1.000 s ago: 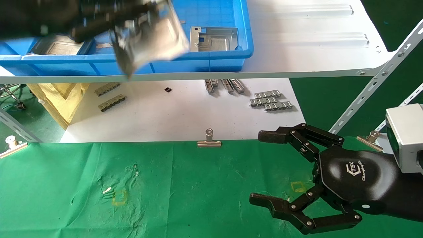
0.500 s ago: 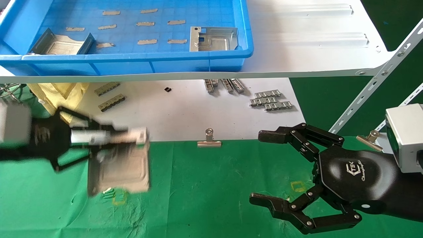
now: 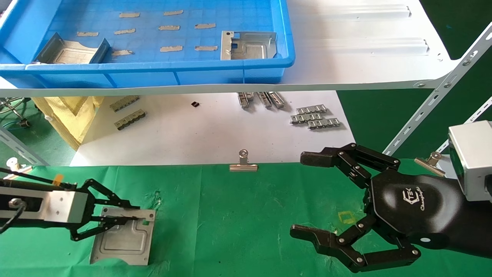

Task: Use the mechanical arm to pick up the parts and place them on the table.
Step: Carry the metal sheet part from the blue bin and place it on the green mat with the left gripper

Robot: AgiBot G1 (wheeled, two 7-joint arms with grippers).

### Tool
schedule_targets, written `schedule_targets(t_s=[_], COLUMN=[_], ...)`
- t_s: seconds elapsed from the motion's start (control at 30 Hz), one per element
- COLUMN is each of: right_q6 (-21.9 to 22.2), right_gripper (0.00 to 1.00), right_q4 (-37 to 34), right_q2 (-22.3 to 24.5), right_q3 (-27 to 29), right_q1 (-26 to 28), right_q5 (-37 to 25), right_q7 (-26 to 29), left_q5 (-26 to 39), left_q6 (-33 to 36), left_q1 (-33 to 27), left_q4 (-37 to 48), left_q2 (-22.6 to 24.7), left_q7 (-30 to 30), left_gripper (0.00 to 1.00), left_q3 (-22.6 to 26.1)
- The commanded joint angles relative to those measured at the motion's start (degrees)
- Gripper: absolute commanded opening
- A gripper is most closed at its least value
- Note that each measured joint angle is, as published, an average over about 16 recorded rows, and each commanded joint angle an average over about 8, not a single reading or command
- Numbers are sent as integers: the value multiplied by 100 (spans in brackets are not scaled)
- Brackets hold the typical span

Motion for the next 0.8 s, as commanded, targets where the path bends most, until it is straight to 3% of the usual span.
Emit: schedule_targets(t_s=[0.03, 0.1, 0.17, 0.57, 0.8], right_q6=[0, 0, 0, 0, 0], right_gripper=[100, 100, 100, 100, 100], right_q4=[0, 0, 0, 0, 0], right_q2=[0, 0, 0, 0, 0], right_q3=[0, 0, 0, 0, 0], right_q1=[0, 0, 0, 0, 0], right_q5=[0, 0, 0, 0, 0], right_q7=[0, 0, 0, 0, 0], left_q5=[18, -37, -91, -211, -529], left_q6=[18, 10, 4, 67, 185], left_q1=[-44, -48, -43, -136, -128], left_q4=[281, 485, 664, 1244, 1131], left_q2=[114, 196, 271, 504, 406], left_q7=[184, 282, 357, 596, 274], left_gripper=[65, 90, 100, 100, 100], left_q3=[29, 13, -3, -4, -68])
